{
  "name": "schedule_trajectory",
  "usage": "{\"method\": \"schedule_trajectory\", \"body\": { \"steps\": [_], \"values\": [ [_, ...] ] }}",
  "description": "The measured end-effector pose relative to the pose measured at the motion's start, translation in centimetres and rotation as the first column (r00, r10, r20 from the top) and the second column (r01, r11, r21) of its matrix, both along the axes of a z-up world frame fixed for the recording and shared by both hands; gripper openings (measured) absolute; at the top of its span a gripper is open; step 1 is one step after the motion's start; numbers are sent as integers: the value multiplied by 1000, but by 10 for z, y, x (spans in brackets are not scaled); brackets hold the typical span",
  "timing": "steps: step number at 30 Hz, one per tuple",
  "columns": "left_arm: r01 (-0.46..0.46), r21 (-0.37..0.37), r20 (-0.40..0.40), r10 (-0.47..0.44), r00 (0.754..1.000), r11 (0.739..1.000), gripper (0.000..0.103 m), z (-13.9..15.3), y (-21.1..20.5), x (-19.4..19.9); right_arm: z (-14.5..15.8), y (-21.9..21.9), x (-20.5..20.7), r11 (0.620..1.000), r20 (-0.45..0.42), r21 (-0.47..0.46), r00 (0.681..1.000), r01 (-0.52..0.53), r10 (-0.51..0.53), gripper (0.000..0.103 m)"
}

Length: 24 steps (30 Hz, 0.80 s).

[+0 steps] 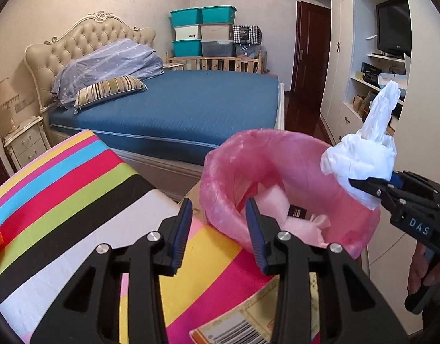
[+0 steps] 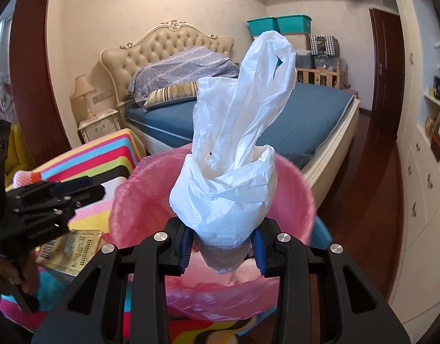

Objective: Collect trash
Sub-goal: 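Open both tools over the pink wastebasket to drop bag and box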

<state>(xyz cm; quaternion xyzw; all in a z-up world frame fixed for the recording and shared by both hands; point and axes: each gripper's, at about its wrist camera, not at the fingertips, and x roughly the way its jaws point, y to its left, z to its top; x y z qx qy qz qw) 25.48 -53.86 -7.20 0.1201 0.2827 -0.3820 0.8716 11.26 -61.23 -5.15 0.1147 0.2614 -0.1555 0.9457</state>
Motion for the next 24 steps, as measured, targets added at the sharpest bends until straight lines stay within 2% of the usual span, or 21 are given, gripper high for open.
{"method": "schedule_trajectory", "body": {
  "steps": [1, 3, 5, 7, 12, 15, 16, 17, 20, 22, 24],
  "values": [
    [-2, 0, 2, 2, 1000, 1000, 38, 0, 3, -1, -1, 0, -2, 1000, 2, 4, 1000, 1, -1, 35],
    [24, -27, 8, -24, 1000, 999, 50, 4, 14, -9, -1, 4, -4, 1000, 4, 10, 1000, -9, 9, 35],
    [65, -58, 48, -63, 997, 996, 92, 11, 24, -22, 1, 6, -6, 1000, 4, -3, 1000, -11, 11, 35],
    [161, -73, 58, -157, 986, 984, 99, 18, 31, -35, 4, 3, -9, 1000, 6, -10, 1000, -9, 9, 35],
    [317, 9, -27, -317, 948, 948, 99, 4, 31, -34, 7, 2, -14, 1000, 20, -2, 1000, -2, 2, 35],
    [339, 44, -54, -336, 940, 940, 99, -9, 26, -31, 4, 6, -11, 1000, 11, 0, 1000, -7, 7, 35],
    [349, 56, -64, -346, 936, 935, 95, -12, 24, -32, 3, 6, -12, 1000, 8, 3, 1000, -8, 8, 35],
    [363, 60, -59, -359, 931, 930, 85, -13, 23, -37, 2, 6, -12, 1000, 5, 5, 1000, -10, 10, 35],
    [404, 89, -28, -404, 915, 910, 64, -15, 21, -50, 1, 3, -14, 1000, -2, 4, 1000, -11, 11, 35],
    [419, 95, -8, -420, 907, 903, 54, -13, 23, -58, 1, 3, -14, 1000, -4, 7, 1000, -10, 10, 35],
    [415, 98, 20, -419, 908, 905, 50, -12, 26, -64, 0, 3, -16, 1000, -5, 7, 1000, -8, 8, 35]
  ]
}}
